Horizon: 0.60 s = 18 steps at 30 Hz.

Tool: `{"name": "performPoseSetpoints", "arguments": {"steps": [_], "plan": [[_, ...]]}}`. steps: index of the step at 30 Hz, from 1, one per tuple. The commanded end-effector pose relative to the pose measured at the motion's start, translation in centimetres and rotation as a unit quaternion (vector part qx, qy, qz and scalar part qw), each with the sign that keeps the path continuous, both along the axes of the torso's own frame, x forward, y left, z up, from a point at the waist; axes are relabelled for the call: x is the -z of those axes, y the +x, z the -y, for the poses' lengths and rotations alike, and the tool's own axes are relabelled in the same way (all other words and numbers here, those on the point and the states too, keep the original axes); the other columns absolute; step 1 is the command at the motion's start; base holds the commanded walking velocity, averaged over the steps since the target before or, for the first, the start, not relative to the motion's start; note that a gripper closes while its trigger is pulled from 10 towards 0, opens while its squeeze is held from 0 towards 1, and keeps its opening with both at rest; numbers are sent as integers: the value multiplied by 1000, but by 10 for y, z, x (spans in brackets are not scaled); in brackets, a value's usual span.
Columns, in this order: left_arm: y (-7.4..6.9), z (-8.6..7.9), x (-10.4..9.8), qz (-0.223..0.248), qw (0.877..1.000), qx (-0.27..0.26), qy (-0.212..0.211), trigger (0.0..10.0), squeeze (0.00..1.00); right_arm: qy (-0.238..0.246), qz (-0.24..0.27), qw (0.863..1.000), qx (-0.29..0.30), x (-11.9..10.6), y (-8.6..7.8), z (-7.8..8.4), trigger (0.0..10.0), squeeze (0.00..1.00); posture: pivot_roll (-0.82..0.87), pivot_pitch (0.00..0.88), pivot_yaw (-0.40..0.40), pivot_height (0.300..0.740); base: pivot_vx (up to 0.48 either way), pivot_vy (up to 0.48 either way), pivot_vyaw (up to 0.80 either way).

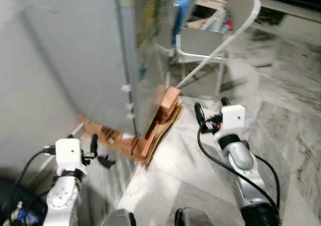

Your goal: Restocking fridge

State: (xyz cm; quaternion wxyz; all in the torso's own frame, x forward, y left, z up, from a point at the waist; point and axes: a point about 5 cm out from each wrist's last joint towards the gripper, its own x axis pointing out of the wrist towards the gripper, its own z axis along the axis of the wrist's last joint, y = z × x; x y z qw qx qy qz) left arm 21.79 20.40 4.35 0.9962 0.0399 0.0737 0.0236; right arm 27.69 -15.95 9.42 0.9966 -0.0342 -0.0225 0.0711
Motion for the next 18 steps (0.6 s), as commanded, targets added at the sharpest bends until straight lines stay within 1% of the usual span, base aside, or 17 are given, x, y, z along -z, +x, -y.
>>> {"name": "performPoseSetpoints", "arguments": {"steps": [1,2,4,10,16,18], "plan": [[2,1,-2,5,1000,3,0,10000,0,-3,4,1000,8,-2,2,4,10000,0,56,74,-18,740,345,0,0],[3,1,-3,5,1000,3,-1,10000,0,-4,5,1000,9,-3,3,4,10000,0,55,76,-17,740,345,0,0],[4,1,-3,6,1000,3,-1,10000,0,-6,6,1000,10,-3,3,4,10000,0,55,76,-17,740,356,277,0],[8,2,-5,9,1000,4,-6,10000,0,-10,4,1000,17,-2,4,6,10000,0,56,78,-14,740,329,350,0],[9,5,-5,12,1000,11,-6,10000,0,-9,5,1000,19,-2,5,5,10000,0,56,79,-12,740,322,321,-763],[9,6,-5,11,1000,12,-5,10000,0,-10,5,1000,19,-3,5,5,10000,0,56,80,-13,740,0,0,-613]]}}
